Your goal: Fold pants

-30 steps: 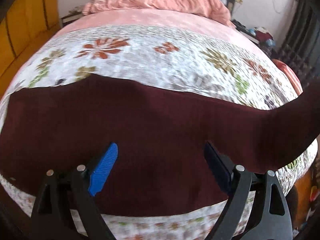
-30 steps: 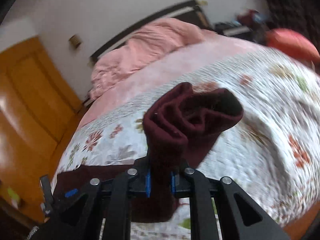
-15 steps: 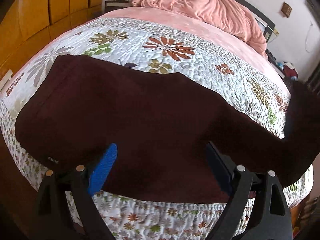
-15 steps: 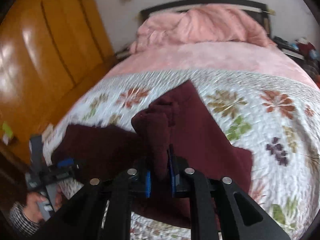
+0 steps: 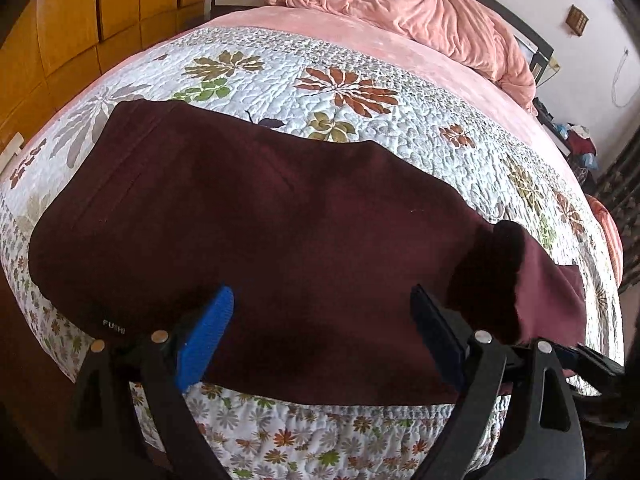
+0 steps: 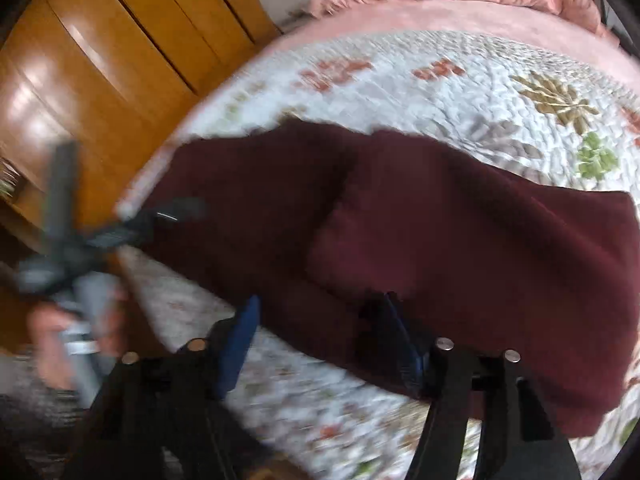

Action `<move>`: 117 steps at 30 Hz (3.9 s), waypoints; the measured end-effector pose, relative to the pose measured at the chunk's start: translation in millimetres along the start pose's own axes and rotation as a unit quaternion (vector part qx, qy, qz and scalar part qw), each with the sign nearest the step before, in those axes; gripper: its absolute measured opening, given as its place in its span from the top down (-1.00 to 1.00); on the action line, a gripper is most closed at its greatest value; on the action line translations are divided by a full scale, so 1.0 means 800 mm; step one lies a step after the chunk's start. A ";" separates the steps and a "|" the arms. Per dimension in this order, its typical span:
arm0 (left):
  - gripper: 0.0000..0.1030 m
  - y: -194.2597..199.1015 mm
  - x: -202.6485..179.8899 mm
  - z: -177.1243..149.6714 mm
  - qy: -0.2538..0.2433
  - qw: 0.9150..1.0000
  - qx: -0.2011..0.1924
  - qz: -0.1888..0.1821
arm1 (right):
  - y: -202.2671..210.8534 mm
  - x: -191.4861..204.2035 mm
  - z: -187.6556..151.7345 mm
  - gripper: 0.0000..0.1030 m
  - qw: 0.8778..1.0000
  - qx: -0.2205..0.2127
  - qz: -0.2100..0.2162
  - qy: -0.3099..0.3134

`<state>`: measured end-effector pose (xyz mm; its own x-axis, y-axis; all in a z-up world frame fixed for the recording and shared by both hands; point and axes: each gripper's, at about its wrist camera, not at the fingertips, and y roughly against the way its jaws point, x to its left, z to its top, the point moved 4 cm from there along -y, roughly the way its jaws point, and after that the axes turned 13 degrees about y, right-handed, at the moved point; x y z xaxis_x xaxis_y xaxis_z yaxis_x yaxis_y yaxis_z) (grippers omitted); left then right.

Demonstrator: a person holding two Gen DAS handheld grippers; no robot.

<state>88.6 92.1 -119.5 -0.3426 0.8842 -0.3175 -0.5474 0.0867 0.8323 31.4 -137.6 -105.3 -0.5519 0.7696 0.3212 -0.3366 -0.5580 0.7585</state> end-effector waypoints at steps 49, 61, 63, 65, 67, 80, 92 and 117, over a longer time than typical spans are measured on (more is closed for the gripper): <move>-0.80 -0.002 -0.056 -0.016 -0.023 0.998 0.021 -0.050 | 0.086 -0.090 0.029 0.05 0.992 -0.012 -0.125 -0.030; -0.77 -0.054 -0.190 -0.072 -0.120 0.988 0.064 -0.072 | 0.045 -0.179 -0.025 0.14 0.984 0.031 -0.155 -0.080; -0.77 -0.058 -0.191 -0.070 -0.112 0.989 0.064 -0.072 | 0.062 -0.177 -0.015 0.13 0.986 0.006 -0.135 -0.094; -0.77 -0.052 -0.197 -0.062 -0.103 0.990 0.051 -0.083 | 0.078 -0.180 -0.006 0.13 0.987 -0.030 -0.112 -0.112; -0.80 -0.050 -0.203 -0.057 -0.101 0.990 0.046 -0.092 | 0.078 -0.186 0.002 0.13 0.985 -0.031 -0.119 -0.118; -0.79 -0.070 -0.173 -0.060 -0.115 0.989 0.072 -0.056 | 0.057 -0.183 0.002 0.08 0.982 -0.008 -0.149 -0.116; -0.77 0.071 0.119 0.000 0.146 0.989 0.010 -0.013 | 0.013 -0.035 0.035 -0.07 0.999 -0.018 -0.028 -0.042; -0.56 0.008 0.209 0.050 0.329 0.933 0.033 -0.141 | -0.038 -0.045 0.009 -0.10 0.997 0.037 -0.039 -0.053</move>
<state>57.9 259.1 -149.0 -0.5990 0.3509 -0.7198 -0.6457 0.3199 0.6933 67.2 -145.9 -135.9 -0.4408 0.8407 0.3146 -0.3154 -0.4732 0.8226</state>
